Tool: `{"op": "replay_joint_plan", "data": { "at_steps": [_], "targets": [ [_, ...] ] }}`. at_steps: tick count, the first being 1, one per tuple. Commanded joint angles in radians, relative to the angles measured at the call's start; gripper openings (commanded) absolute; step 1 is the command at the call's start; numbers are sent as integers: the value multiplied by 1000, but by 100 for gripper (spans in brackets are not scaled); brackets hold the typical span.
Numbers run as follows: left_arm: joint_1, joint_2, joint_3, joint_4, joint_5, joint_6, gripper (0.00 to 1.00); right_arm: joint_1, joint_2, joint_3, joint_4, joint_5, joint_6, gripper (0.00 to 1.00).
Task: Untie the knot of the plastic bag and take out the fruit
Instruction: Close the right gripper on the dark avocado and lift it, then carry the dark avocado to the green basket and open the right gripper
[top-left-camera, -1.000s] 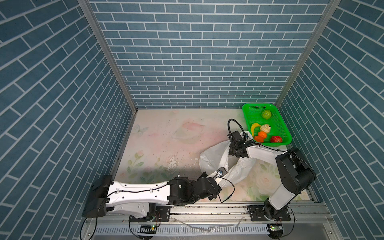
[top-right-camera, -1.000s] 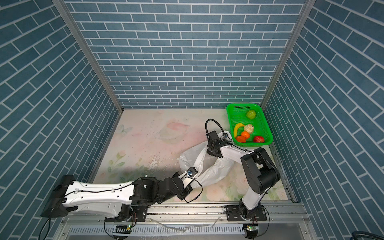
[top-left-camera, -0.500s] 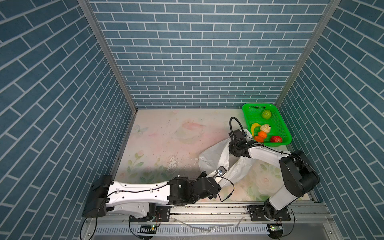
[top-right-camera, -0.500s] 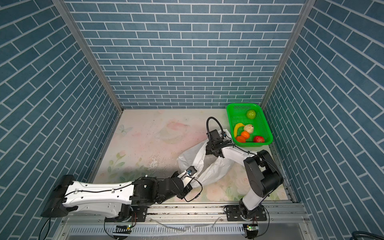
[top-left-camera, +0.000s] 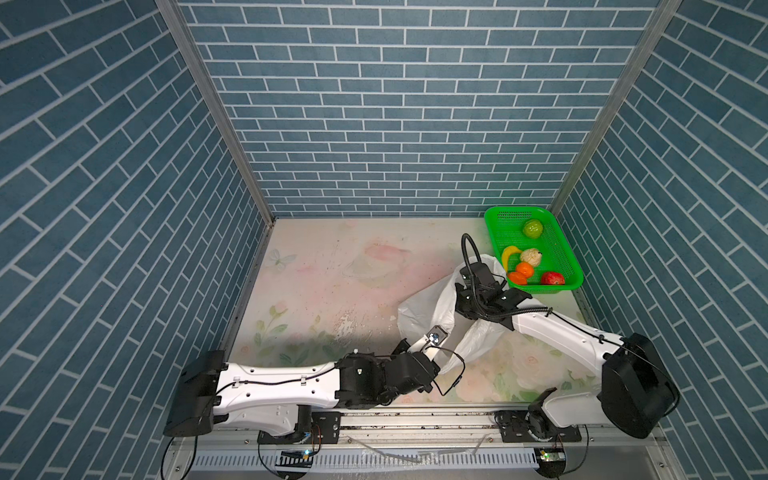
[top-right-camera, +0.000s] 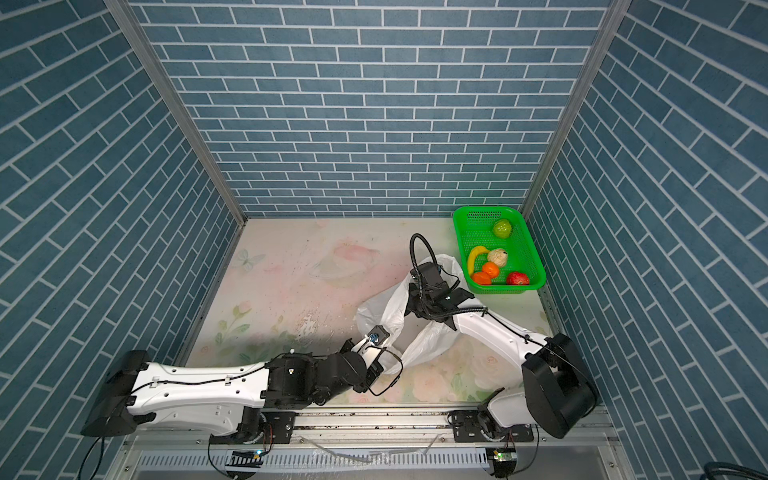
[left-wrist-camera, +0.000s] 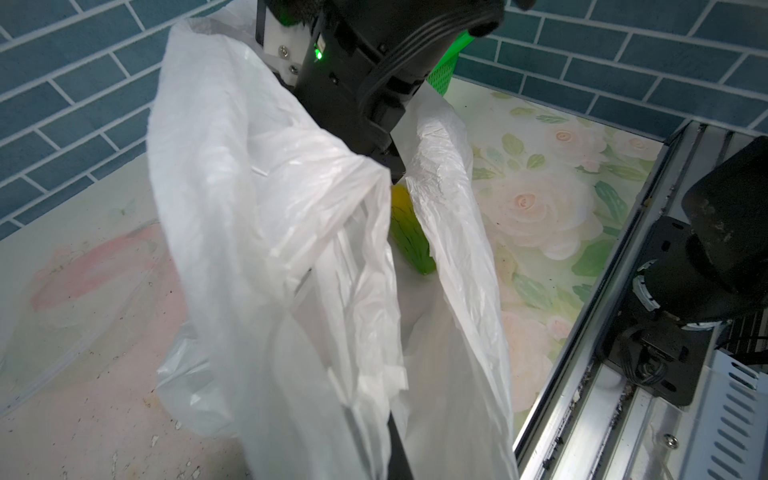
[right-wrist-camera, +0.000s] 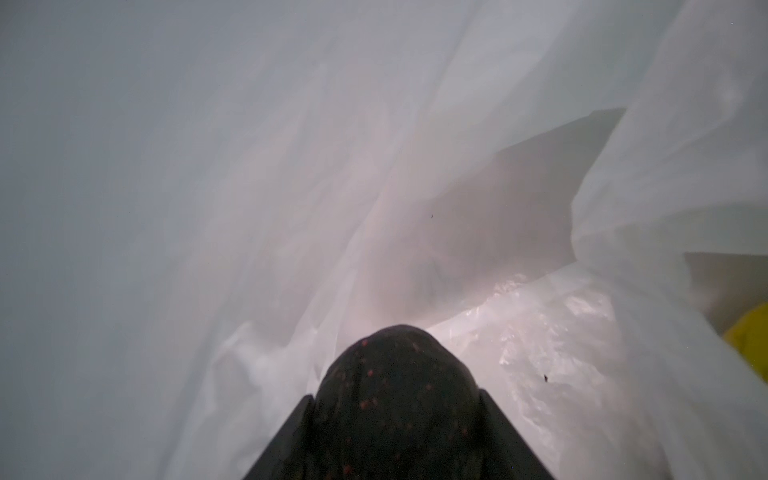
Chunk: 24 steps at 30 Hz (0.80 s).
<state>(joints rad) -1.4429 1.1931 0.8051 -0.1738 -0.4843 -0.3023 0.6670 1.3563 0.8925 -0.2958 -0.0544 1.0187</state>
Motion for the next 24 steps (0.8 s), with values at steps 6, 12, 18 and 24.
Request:
{"op": "replay_joint_plan", "data": {
  "at_steps": [6,12,18,24],
  "targets": [
    [10,-17,-20,-1,-40,-19,0,16,-132,4,-131,-26,-61,44],
    [11,-17,-23,-6,-57,-24,0,20,-199,50,-218,-16,-77,44],
    [16,-23,-32,-14,-69,-46,0,22,-253,113,-297,-27,-74,44],
    [16,-27,-37,-23,-71,-54,0,20,-273,245,-405,-9,-93,44]
  ]
}}
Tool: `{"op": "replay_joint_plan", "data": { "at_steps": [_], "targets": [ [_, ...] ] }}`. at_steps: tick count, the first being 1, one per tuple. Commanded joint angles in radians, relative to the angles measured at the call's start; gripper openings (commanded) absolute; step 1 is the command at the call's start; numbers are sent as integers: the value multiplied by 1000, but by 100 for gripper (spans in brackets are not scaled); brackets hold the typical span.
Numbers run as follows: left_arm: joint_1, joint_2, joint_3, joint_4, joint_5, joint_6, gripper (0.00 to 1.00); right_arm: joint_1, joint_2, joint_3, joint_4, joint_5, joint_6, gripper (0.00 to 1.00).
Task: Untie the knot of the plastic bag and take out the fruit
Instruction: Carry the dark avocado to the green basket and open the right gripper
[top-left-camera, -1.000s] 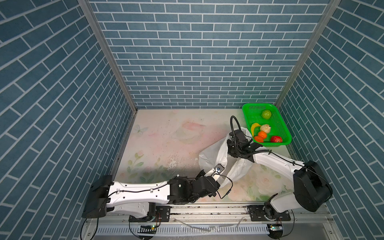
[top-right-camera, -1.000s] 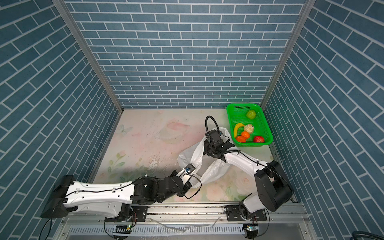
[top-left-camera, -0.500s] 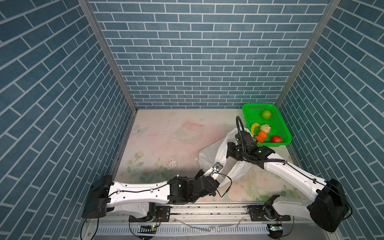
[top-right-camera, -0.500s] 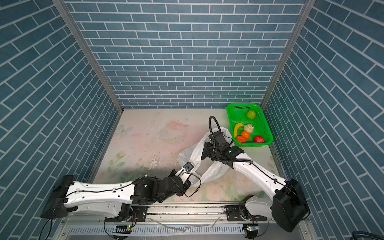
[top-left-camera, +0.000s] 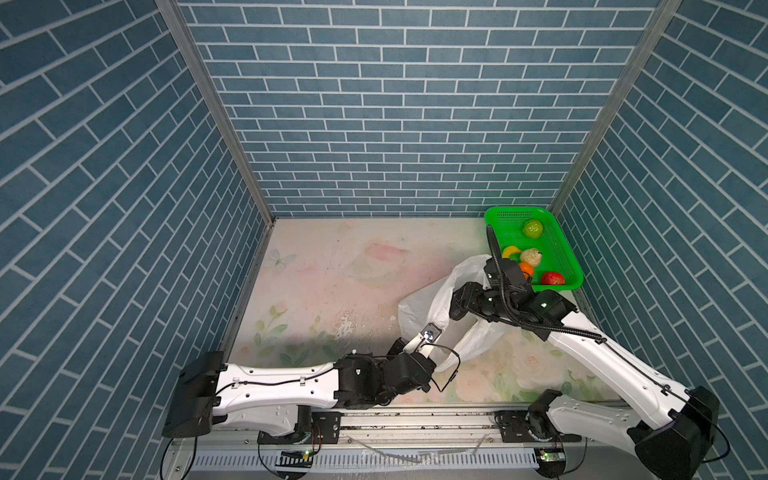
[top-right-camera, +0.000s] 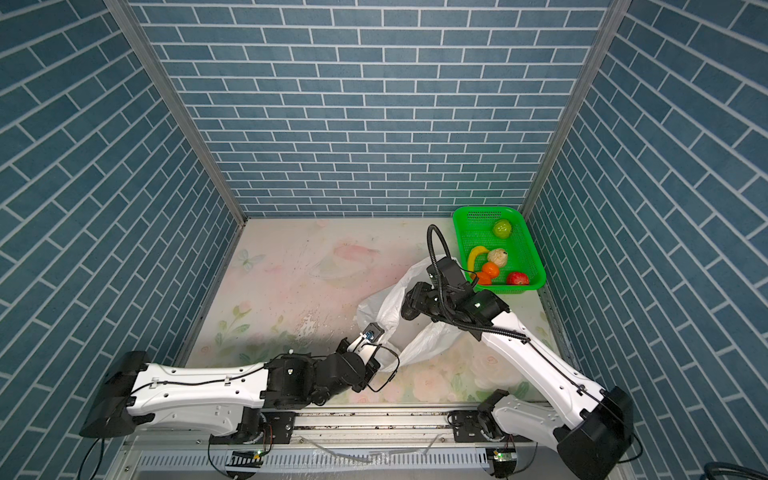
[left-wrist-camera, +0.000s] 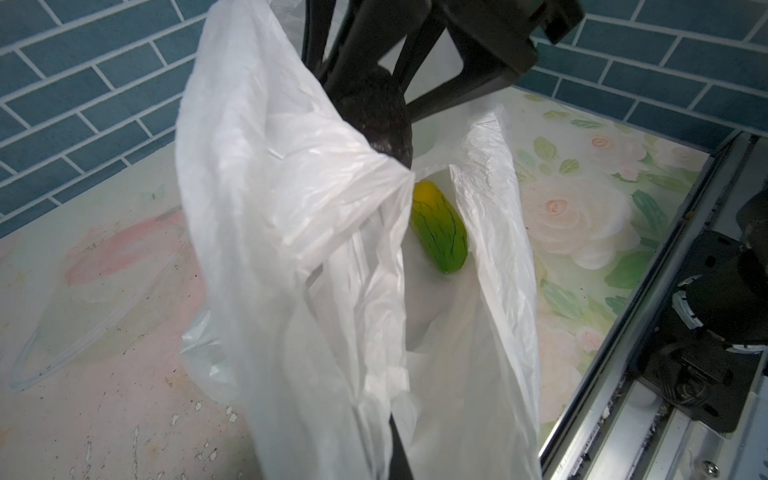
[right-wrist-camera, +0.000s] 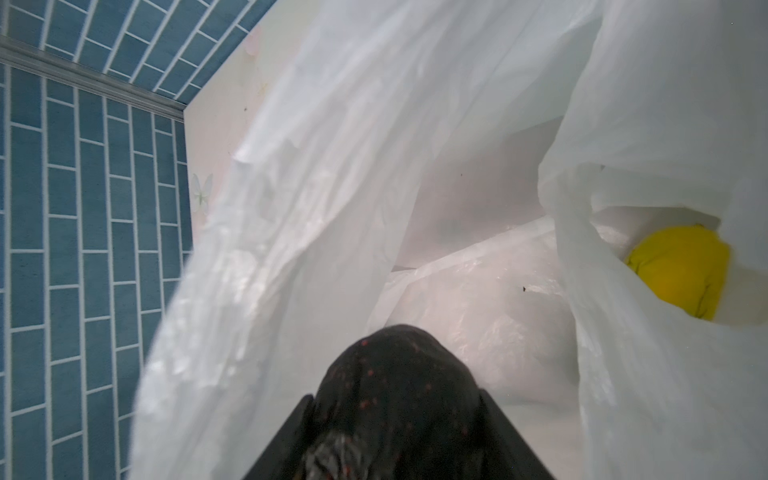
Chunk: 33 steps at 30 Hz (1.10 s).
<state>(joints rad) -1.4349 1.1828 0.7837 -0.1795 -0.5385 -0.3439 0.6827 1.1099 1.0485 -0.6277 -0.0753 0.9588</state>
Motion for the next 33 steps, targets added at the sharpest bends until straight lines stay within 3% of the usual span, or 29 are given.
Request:
{"op": "replay_joint_plan", "data": {
  "at_steps": [1,8,18,27,33],
  "targets": [
    [8,-16,-14,-17,-16,-12,0,3,-26,109,-84,18,-37,44],
    [8,-11,-9,-23,-12,-11,0,-49,-15,210,-115,10,-58,44],
    [8,-54,-15,-89,-26,-37,0,-327,-6,317,-153,-86,-146,45],
    [8,-86,-8,-142,-48,-43,0,-616,75,271,3,-192,-191,44],
    [9,-103,-5,-174,-68,-52,0,-755,193,241,156,-184,-216,45]
  ]
}}
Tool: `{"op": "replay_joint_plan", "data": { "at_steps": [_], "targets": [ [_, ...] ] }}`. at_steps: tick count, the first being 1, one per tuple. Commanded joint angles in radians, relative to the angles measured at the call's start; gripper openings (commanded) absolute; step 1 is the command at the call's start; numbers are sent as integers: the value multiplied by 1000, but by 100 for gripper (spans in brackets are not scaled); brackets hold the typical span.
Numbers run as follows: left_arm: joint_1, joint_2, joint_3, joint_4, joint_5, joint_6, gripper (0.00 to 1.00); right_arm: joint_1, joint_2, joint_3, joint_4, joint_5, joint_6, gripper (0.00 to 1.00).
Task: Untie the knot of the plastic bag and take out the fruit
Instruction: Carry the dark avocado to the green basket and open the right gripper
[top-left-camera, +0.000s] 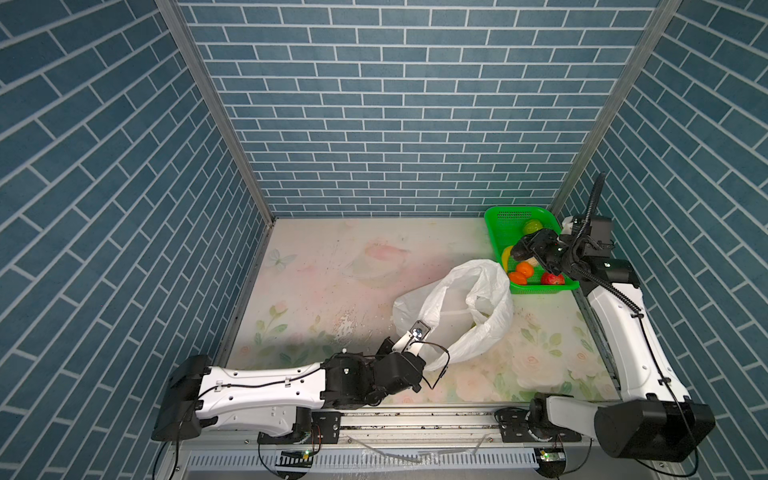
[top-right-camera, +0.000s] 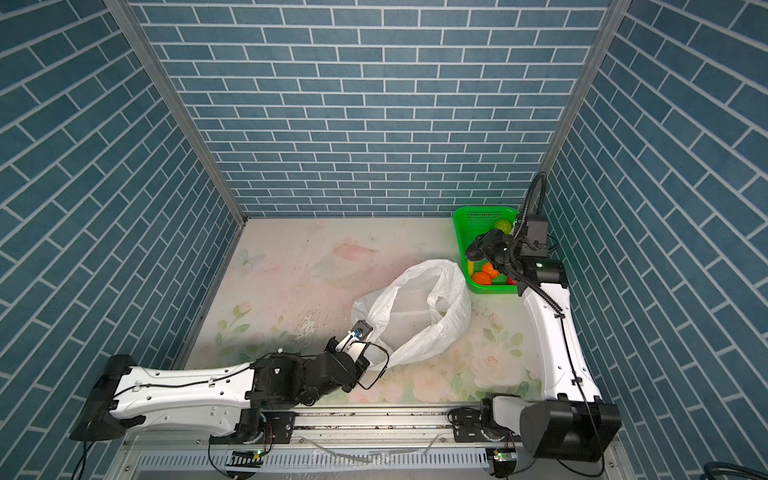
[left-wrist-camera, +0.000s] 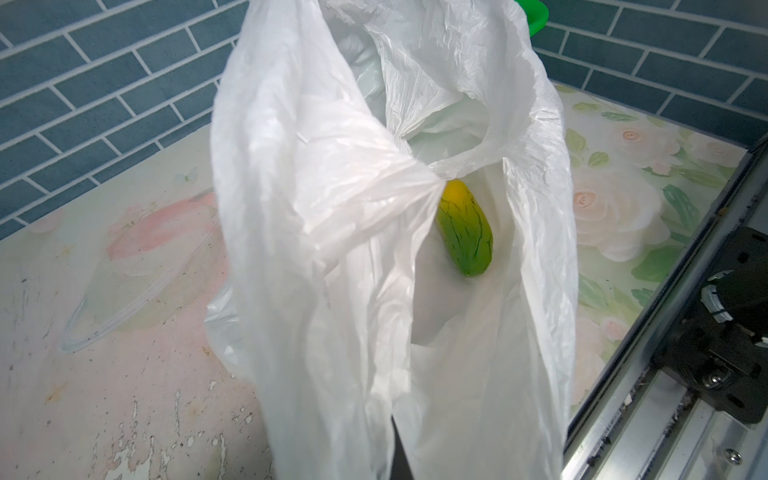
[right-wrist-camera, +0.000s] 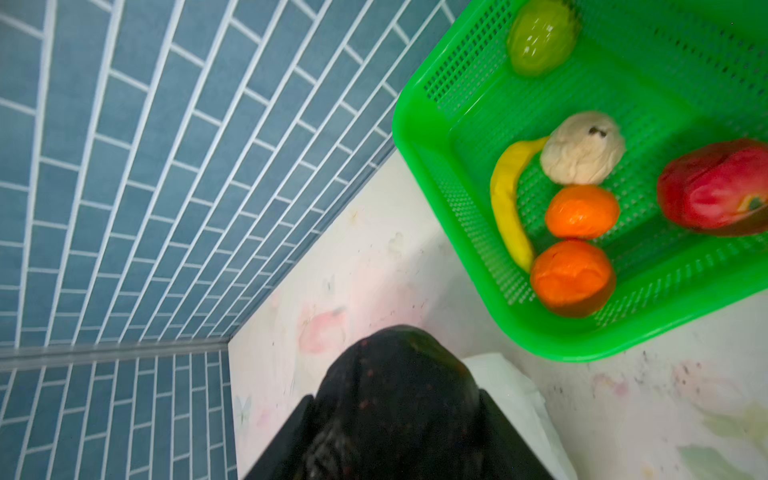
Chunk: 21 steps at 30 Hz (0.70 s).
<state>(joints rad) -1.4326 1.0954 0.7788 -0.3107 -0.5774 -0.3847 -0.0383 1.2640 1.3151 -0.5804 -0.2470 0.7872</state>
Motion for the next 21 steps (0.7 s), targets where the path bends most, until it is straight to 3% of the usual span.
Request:
{"op": "replay_joint_plan", "data": {
  "at_steps": [1,10,21],
  "targets": [
    [6,-17,2,-46,-32,-12,0,-51,68,-24,135,-5,-50,45],
    [6,-17,14,-71,-53,-24,0,-109,412,99,303,27,-63,45],
    [6,4,31,-76,-55,-22,0,-111,765,392,298,43,-63,48]
  ]
}}
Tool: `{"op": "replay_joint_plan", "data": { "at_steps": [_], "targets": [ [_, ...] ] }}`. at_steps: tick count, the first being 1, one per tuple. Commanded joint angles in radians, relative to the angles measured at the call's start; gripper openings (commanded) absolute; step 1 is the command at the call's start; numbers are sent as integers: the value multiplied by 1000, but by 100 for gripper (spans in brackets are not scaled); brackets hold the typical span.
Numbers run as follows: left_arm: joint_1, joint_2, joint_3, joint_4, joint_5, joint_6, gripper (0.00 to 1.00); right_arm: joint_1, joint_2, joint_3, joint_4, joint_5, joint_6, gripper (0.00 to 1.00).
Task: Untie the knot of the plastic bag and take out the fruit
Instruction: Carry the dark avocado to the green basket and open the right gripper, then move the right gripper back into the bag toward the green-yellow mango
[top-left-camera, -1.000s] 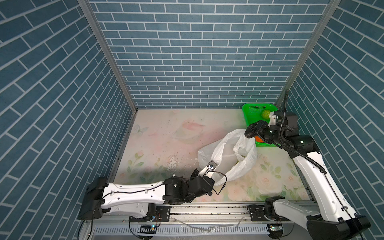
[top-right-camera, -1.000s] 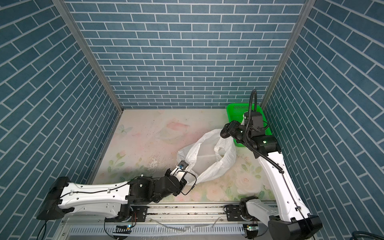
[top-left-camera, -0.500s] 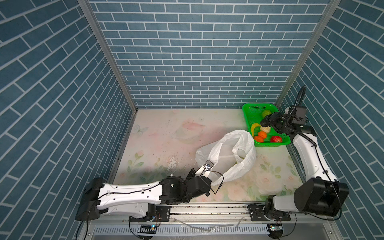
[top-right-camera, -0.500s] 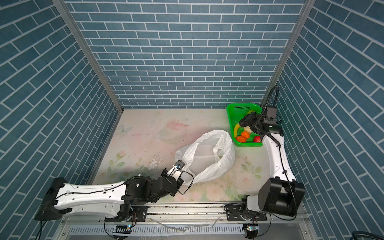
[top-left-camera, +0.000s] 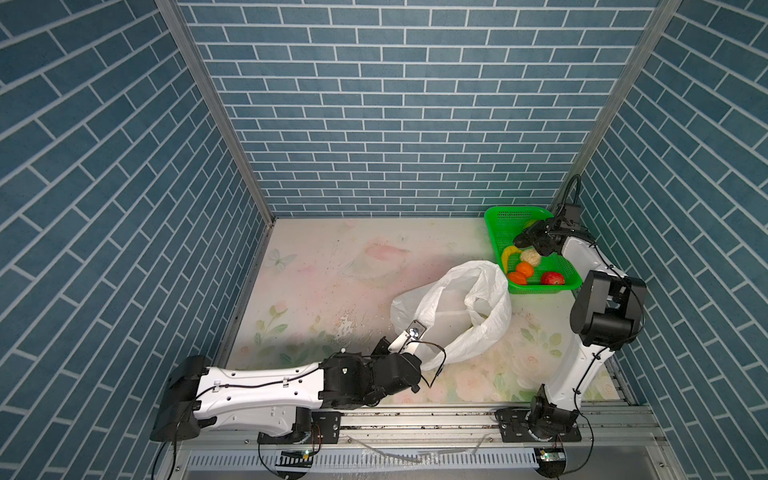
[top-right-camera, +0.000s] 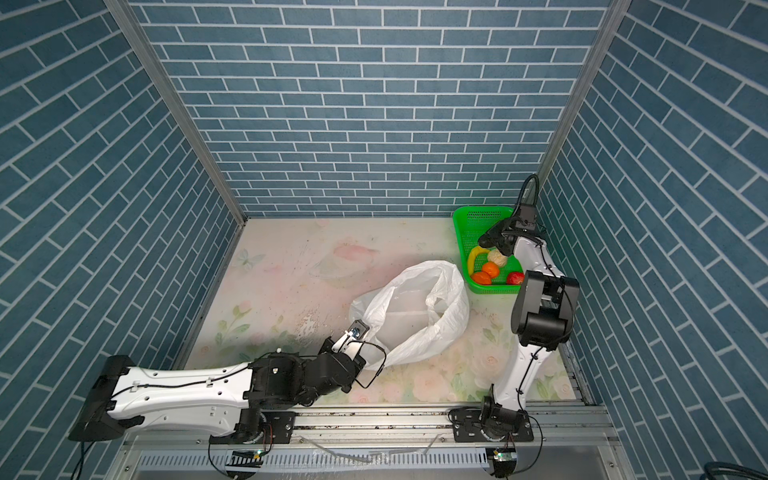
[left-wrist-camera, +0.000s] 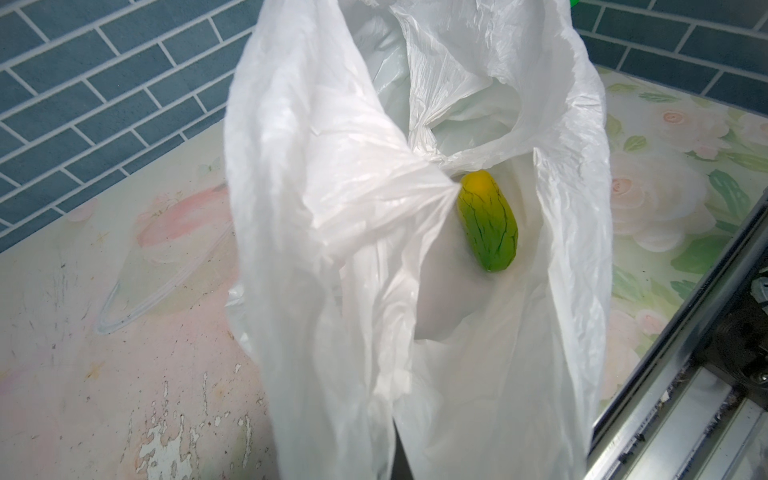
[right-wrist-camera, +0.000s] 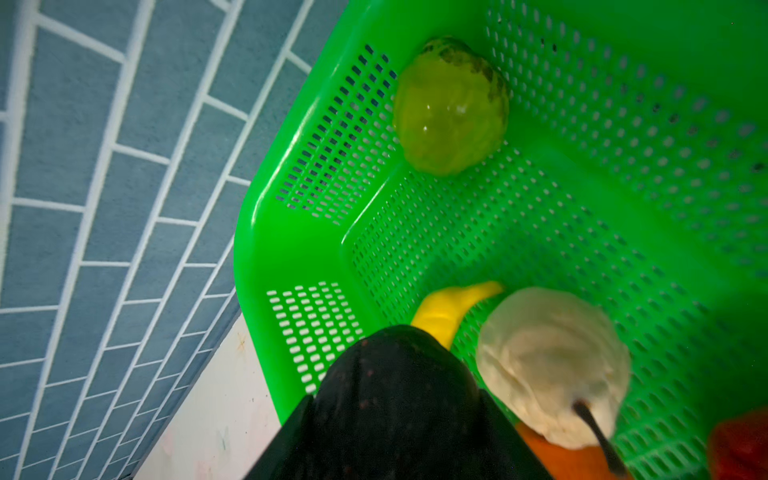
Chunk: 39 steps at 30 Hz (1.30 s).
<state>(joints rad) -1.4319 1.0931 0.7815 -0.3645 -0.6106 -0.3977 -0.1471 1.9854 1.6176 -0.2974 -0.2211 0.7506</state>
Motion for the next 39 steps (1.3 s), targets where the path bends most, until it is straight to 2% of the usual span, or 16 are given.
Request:
{"op": "replay_joint_plan", "data": {
  "at_steps": [1,4,9,20,26,39],
  "targets": [
    [6,9,30,-23,-24,-9,0,-2,66,114,5,16,-27,52],
    [6,13,36,-22,-27,-6,0,-2,112,163,-22,21,-28,64],
    [8,21,42,-21,-28,0,0,0,127,195,-46,19,-35,71],
    [9,36,42,9,-20,9,0,0,45,163,-91,2,-74,73],
    [9,36,39,22,-18,21,0,1,-69,54,-106,-26,-83,74],
    [11,33,34,48,1,58,0,29,-475,-285,-204,-110,-97,74]
  ]
}}
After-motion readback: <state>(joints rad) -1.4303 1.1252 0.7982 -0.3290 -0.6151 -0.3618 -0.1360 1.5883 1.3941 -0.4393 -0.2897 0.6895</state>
